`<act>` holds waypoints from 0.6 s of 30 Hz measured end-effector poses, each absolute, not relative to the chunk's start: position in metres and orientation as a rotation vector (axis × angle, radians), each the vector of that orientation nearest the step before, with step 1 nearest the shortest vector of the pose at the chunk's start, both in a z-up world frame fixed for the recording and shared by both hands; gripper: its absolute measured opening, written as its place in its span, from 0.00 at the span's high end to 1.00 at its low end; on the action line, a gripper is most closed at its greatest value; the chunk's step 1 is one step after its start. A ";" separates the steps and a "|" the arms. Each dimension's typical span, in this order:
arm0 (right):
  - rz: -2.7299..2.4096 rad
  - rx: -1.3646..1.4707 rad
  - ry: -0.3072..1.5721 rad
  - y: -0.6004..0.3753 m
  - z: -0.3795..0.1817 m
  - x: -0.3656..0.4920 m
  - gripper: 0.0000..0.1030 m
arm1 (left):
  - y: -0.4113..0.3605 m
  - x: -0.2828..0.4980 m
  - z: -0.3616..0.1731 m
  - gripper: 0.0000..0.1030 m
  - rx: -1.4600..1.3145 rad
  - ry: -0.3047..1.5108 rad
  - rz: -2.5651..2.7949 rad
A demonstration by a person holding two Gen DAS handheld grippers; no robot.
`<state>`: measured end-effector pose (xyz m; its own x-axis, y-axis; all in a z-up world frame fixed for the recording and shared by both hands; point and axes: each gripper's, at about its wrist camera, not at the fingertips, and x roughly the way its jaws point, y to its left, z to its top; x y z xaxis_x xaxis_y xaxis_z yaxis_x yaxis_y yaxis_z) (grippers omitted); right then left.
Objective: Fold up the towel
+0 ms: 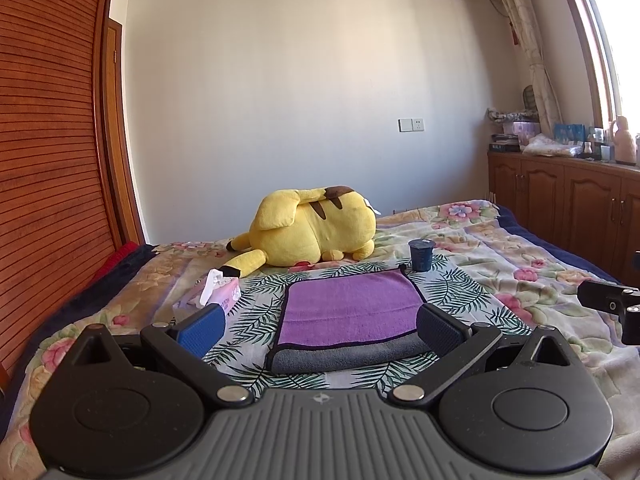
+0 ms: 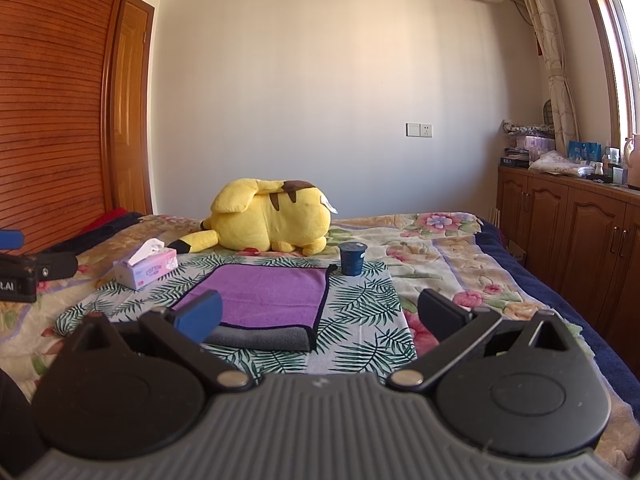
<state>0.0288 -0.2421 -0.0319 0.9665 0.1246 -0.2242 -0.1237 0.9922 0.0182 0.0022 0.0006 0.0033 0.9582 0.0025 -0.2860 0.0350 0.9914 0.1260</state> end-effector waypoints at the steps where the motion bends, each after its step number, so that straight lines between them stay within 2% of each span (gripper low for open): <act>1: 0.125 0.004 0.230 -0.242 -0.032 0.029 0.00 | 0.001 0.004 0.004 0.16 0.133 0.296 -0.017; 18: 0.165 -0.023 0.307 -0.227 -0.041 0.054 0.00 | 0.003 0.030 0.001 0.16 0.150 0.383 -0.051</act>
<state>0.0540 -0.2274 -0.0413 0.9401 0.1578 -0.3022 -0.1647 0.9863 0.0026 0.0303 0.0035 0.0006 0.9265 -0.0213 -0.3756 0.0780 0.9876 0.1364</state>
